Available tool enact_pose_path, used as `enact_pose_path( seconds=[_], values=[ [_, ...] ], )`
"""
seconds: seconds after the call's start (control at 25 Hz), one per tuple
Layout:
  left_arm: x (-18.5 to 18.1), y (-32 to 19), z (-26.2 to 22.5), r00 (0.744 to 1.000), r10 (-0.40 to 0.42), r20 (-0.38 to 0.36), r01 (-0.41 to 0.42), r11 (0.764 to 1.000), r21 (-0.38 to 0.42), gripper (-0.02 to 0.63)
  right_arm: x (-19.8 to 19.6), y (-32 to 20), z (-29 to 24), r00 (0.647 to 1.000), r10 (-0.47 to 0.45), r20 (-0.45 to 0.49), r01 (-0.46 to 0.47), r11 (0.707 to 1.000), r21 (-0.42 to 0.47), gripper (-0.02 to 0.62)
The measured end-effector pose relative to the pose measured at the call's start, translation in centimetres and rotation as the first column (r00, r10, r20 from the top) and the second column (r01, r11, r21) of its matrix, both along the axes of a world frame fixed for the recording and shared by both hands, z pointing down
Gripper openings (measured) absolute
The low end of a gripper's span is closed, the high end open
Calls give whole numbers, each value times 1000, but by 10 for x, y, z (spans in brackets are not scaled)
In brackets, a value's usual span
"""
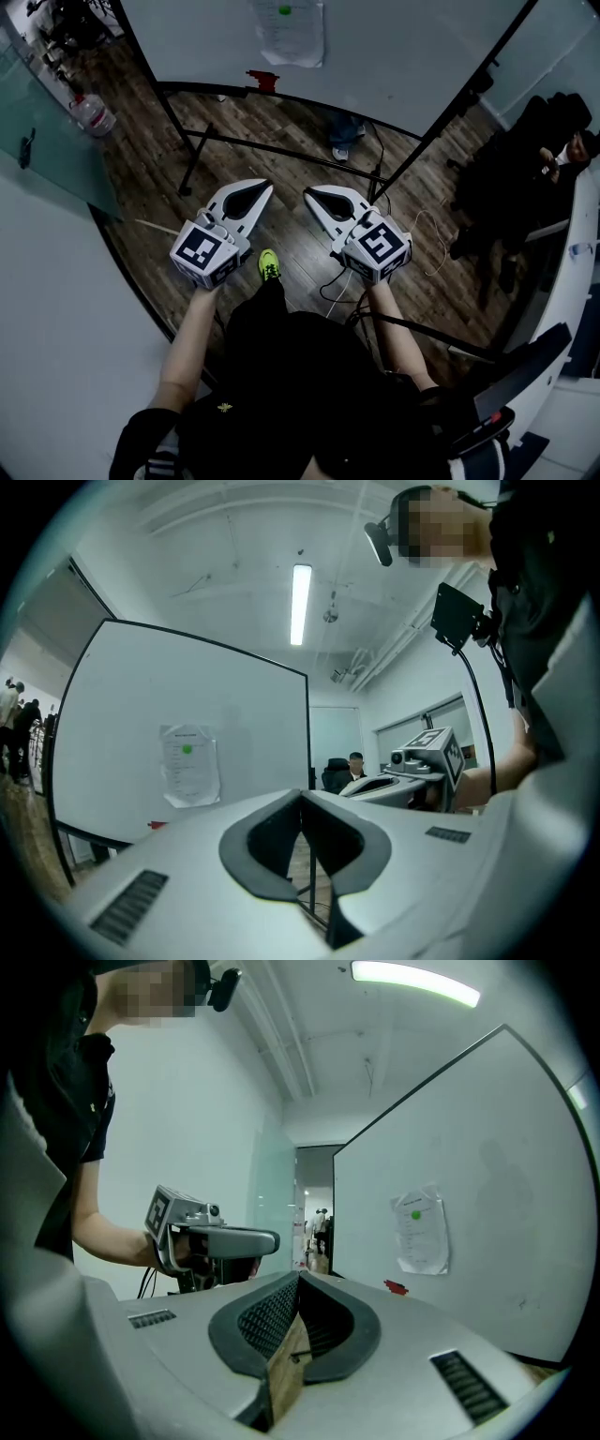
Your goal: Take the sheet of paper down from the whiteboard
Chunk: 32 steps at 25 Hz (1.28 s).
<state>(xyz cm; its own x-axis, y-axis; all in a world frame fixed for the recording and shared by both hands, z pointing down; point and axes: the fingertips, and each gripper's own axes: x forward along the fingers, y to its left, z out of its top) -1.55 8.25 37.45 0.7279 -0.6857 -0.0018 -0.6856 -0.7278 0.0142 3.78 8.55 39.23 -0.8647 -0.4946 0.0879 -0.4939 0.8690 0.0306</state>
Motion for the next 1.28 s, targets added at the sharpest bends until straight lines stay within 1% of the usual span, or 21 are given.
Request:
enact_pose_path(
  seconds=[0.24,0.6,0.84,0.96,1.08,1.2,1.28],
  values=[
    [-11,-37,-2,1000,11,13,-11,1000,11,20,-9,-34,1,1000,28,-10,-29,1000,-5,17],
    [-27,-96,-3,999,33,8,-33,999,-7,20,-29,-95,4,998,63,-11,-64,998,-29,18],
    [-40,-143,1,999,42,9,-42,999,-9,20,-46,-140,0,997,74,-25,-74,997,-17,18],
    [-42,-164,-6,998,55,-6,-55,998,-10,20,-53,-164,0,996,83,-33,-83,996,-14,18],
    [-49,-183,-3,998,63,-6,-63,998,-11,20,-61,-184,-1,995,91,-37,-92,996,-10,18],
    [-58,-200,-4,998,66,10,-66,998,-7,20,-69,-202,-3,994,94,-46,-94,996,7,18],
    [-62,-212,-5,997,71,23,-71,997,12,20,-72,-215,-9,994,100,-45,-99,995,24,18]
  ],
)
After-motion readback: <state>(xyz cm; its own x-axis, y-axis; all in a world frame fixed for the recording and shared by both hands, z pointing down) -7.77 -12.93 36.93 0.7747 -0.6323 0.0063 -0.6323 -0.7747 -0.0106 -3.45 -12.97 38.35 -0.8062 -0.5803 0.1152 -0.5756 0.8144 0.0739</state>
